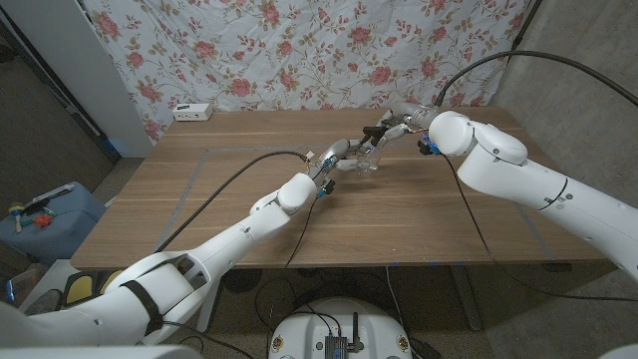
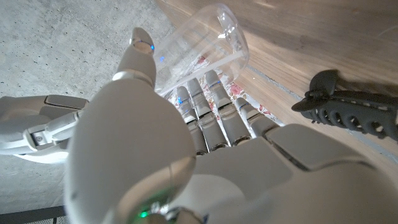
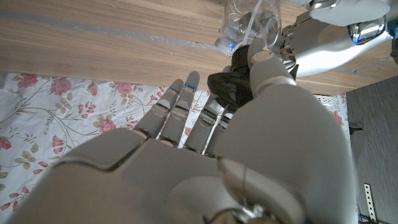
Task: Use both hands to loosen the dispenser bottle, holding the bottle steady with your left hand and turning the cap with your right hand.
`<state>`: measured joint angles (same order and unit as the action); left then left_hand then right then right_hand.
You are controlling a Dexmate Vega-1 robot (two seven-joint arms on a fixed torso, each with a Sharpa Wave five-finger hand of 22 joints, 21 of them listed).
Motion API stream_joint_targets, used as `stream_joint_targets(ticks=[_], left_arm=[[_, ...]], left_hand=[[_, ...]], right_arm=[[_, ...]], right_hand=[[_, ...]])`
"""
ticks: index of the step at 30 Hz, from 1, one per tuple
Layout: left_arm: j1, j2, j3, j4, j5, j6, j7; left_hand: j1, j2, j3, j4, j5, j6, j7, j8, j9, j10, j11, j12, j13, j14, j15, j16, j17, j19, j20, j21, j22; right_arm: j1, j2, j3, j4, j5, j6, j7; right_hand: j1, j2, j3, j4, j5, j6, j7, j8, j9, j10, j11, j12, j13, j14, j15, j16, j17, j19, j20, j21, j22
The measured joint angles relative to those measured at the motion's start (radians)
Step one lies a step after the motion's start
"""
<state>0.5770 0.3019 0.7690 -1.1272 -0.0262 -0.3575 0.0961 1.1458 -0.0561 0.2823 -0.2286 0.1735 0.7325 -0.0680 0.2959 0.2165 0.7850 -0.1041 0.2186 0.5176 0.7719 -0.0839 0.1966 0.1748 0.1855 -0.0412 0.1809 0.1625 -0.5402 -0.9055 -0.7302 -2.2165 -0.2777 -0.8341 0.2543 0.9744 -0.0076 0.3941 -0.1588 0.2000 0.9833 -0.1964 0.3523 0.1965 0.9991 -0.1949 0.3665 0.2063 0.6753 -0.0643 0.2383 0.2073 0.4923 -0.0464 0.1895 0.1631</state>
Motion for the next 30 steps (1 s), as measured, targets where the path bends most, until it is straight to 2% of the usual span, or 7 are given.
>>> stream_joint_targets(ticks=[11, 30], left_arm=[[-0.004, -0.001, 0.001, 0.006, -0.002, -0.003, -0.005], [-0.004, 0.0, 0.001, 0.008, -0.004, -0.013, -0.006]], left_hand=[[0.0, 0.0, 0.0, 0.0, -0.001, 0.0, 0.0, -0.003, 0.0, 0.001, 0.001, 0.004, 0.0, 0.0, 0.0, 0.0, 0.0, 0.0, 0.0, 0.0, 0.0], [0.0, 0.0, -0.001, 0.001, 0.001, 0.0, 0.0, -0.001, -0.001, 0.004, 0.001, 0.003, -0.001, 0.0, 0.0, 0.0, 0.005, 0.0, 0.0, 0.0, 0.0]], right_arm=[[0.0, -0.006, 0.007, 0.003, 0.035, 0.002, -0.016], [0.016, -0.018, 0.015, 0.001, 0.096, -0.006, -0.027]], right_hand=[[0.0, 0.0, -0.003, -0.003, -0.004, 0.002, 0.002, 0.0, 0.0, 0.009, 0.009, 0.0, -0.005, 0.012, -0.002, 0.0, 0.0, 0.011, 0.0, 0.0, 0.0], [0.001, 0.001, -0.018, -0.001, -0.008, 0.009, 0.002, 0.004, 0.001, 0.02, 0.009, -0.003, -0.004, 0.021, -0.004, 0.006, 0.005, 0.016, -0.005, 0.0, 0.0]])
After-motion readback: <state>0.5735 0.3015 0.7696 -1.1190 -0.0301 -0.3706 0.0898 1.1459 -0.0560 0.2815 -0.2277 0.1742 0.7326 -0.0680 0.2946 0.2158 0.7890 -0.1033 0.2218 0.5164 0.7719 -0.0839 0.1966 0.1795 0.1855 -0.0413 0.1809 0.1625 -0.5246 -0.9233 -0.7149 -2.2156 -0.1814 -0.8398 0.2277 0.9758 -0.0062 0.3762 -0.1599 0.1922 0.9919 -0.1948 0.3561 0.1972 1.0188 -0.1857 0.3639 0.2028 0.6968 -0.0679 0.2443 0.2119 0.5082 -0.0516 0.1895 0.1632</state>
